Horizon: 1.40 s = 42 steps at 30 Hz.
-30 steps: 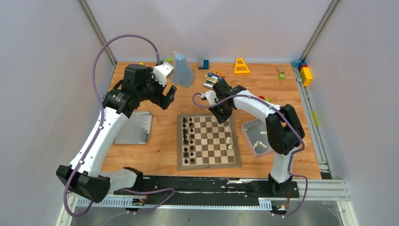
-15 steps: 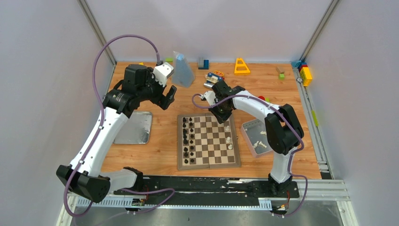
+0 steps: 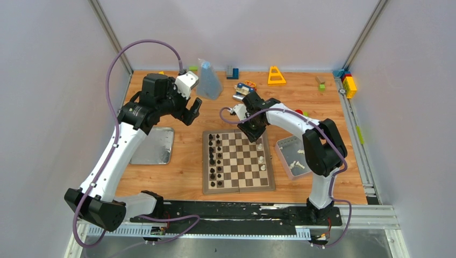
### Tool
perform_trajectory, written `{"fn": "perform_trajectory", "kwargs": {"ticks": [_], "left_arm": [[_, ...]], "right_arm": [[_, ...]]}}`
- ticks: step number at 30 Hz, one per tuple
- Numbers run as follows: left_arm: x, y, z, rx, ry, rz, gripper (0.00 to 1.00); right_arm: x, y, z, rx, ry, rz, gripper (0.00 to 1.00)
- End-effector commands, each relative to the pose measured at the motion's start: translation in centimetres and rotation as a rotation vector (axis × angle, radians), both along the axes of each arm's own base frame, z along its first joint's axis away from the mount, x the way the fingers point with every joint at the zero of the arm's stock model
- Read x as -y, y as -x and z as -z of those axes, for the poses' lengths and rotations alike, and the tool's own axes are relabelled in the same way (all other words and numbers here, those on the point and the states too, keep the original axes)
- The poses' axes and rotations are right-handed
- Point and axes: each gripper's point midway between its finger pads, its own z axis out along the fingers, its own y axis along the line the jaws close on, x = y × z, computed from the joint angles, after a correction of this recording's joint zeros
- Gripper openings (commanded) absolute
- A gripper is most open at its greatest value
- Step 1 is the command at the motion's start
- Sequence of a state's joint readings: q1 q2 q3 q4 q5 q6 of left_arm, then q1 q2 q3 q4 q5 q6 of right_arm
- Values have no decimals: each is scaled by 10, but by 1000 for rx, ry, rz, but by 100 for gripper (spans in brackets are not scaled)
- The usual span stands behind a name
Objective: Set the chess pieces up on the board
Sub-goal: Place the chess piece on the chessboard, then pick up the chess piece from the storage box.
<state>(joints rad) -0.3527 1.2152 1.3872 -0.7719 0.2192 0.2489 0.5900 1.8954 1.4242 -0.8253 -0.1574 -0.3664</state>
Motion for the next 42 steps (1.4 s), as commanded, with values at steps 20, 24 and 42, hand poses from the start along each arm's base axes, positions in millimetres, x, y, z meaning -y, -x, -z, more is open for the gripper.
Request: {"fn": "perform_trajectory", "kwargs": {"ticks": [20,24,42], "left_arm": [[5,0,-12,37,34,31,100],[8,1,-11,27,40,42,100],[13,3,-7,6,50,70,100]], "right_arm": [[180,15,-89,141,-130,462,49],[223,35,-62,94,-74,562,45],[274,48,-1,46,88,651,38]]}}
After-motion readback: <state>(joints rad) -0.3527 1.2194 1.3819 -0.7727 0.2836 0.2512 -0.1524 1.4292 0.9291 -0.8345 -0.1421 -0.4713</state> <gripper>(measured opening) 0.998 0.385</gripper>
